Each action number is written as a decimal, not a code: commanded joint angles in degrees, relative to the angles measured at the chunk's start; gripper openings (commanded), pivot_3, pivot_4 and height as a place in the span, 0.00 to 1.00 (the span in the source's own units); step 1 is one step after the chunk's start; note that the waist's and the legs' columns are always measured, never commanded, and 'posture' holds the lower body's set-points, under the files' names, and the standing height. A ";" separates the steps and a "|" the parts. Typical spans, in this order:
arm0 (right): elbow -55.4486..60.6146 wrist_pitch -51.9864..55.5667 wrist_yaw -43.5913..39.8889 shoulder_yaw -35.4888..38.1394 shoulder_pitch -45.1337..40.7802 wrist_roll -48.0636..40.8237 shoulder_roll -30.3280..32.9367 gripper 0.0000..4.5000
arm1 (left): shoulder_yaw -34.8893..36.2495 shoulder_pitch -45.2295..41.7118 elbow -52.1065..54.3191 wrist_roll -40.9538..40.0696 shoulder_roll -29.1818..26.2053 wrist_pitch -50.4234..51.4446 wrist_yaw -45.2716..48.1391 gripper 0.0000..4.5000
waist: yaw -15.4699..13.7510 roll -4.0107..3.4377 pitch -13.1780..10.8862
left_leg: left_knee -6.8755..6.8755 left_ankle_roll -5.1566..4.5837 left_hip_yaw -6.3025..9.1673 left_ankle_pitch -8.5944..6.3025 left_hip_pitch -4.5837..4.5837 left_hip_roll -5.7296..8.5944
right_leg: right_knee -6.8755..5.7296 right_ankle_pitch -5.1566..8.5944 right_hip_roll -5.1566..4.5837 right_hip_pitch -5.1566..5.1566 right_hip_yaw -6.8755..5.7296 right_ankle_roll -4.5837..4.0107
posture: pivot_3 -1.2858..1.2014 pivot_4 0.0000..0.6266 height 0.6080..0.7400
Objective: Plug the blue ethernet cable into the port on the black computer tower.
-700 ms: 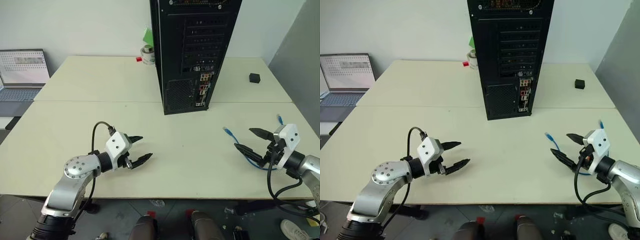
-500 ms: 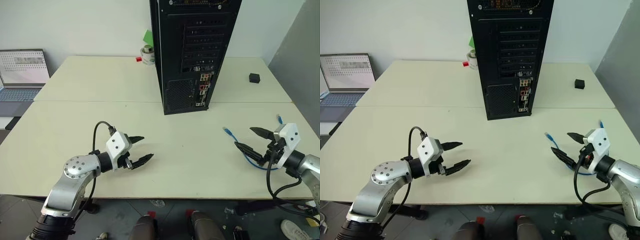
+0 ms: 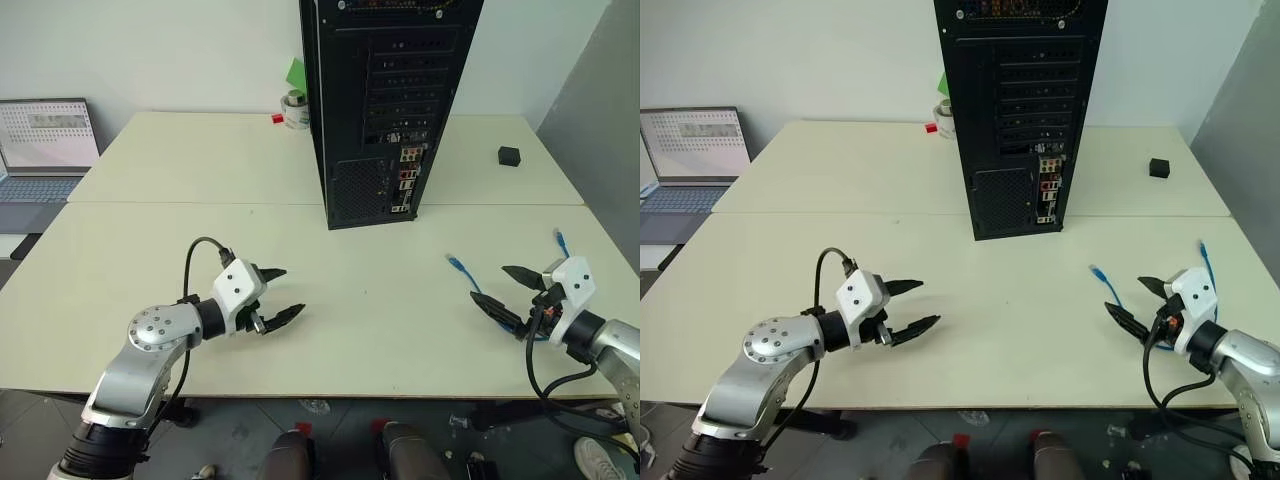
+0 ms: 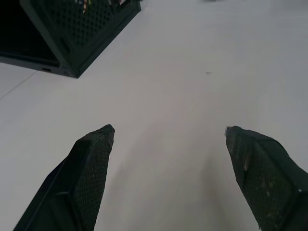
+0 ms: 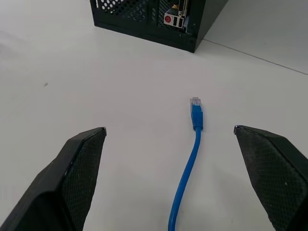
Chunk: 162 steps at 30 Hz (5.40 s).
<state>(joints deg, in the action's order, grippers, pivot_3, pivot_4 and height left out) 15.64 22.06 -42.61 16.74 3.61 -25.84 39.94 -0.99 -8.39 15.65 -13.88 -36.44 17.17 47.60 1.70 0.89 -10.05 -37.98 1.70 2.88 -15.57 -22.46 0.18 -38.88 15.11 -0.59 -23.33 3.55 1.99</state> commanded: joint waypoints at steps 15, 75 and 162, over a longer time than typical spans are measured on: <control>2.74 2.19 9.13 -1.24 -3.11 2.34 -4.64 1.00 | -5.30 -9.11 -0.83 -2.17 0.91 -1.17 6.83 0.87 | 0.10 0.00 0.00 | 0.00 0.00 -0.04 0.00 0.06 0.01 | -0.01 0.00 0.03 0.02 0.03 0.01 | 0.52 0.24 1.00; 3.15 -0.16 -13.24 -28.83 -23.01 10.77 -3.54 0.00 | -15.42 -25.12 -20.41 2.14 6.65 -8.55 22.35 0.88 | 0.15 0.03 -0.03 | -0.09 0.00 0.08 0.00 -0.01 0.07 | -0.02 0.00 0.08 0.02 -0.06 0.00 | 0.52 0.24 1.00; -1.43 34.15 -3.77 -17.29 -29.09 -19.40 -14.56 0.00 | -13.79 -22.64 -35.94 43.50 1.28 -80.54 -25.11 0.04 | 0.10 0.05 -0.03 | -0.09 -0.05 0.48 0.03 -0.21 0.16 | -0.03 -0.01 -0.24 0.01 -0.64 0.00 | 0.52 0.24 1.00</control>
<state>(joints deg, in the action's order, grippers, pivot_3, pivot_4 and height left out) 13.15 56.80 -46.05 -1.14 -24.00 -43.95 25.74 -14.44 -30.37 -21.43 29.91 -34.56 -63.12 23.32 1.79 0.94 -10.08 -38.07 1.65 3.37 -15.55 -22.68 0.34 -38.91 15.11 -0.84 -23.32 2.89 1.98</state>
